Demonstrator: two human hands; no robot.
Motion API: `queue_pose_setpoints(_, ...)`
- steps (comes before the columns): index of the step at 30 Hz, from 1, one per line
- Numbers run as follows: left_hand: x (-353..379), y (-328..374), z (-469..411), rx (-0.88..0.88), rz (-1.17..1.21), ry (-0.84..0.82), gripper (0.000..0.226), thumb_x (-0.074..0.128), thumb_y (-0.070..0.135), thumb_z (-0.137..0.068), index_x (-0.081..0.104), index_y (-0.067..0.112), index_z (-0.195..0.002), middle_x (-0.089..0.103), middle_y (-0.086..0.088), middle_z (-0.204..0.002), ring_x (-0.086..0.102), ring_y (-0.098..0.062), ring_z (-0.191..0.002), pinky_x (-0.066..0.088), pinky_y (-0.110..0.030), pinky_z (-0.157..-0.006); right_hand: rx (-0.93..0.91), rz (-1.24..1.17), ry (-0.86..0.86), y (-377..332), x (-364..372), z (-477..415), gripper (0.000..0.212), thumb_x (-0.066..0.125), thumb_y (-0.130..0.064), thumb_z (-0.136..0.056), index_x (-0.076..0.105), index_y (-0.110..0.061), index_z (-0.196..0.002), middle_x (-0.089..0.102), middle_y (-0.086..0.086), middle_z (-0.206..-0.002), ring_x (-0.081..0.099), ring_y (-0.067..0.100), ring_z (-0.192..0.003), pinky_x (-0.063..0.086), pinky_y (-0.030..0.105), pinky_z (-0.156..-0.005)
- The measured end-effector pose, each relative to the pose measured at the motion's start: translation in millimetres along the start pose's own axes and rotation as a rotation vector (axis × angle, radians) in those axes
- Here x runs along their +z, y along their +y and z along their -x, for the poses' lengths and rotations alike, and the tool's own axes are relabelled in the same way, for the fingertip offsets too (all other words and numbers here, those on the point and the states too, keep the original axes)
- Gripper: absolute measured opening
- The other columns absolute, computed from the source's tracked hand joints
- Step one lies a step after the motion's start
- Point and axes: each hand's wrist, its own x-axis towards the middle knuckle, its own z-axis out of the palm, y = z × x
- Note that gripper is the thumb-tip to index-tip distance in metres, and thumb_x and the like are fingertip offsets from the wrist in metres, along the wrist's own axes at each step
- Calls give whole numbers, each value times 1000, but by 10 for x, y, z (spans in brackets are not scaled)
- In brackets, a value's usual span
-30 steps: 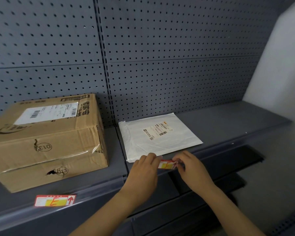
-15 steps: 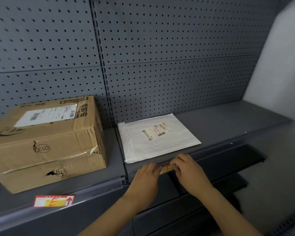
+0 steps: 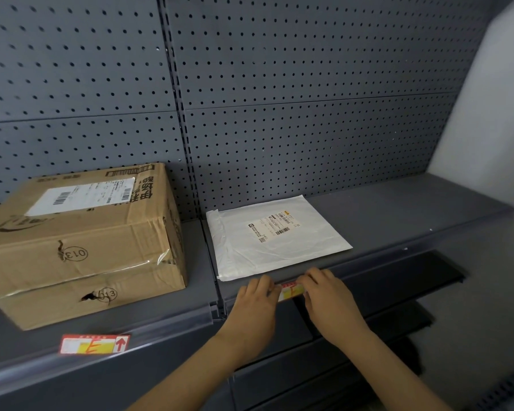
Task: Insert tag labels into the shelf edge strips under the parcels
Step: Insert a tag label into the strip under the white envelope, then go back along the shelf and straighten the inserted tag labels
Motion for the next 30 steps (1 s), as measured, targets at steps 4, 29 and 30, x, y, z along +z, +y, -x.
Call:
queue_pose_setpoints(4,-92,-12,73,1,15,24,46,46,14,-92,43,14,-137,43,-5,-126,42,-22,-110,34,-32,-94,9,12,7,-99,-47,-10,26,62,-8,-79,63,-15,-104,60,4,-102,54,22,-90,47,33,-72)
queue_pose_setpoints(29,-1058,-1428,2162,-501,-69,122,50,53,1,-85,46,18,-132,42,-6,-131,44,-24,-111,42,-32,-89,-287,-366,-94,-2688,526,-60,19,55,-13,-88,63,-20,-103,59,-4,-98,52,15,-94,46,28,-76)
queue_pose_setpoints(30,-1054,-1466,2190,-498,-24,125,51,52,-1,-86,46,17,-133,42,-6,-131,44,-23,-111,45,-32,-88,-268,-354,-87,-2744,546,-56,19,56,-12,-88,63,-20,-104,58,-4,-97,52,15,-94,46,28,-75)
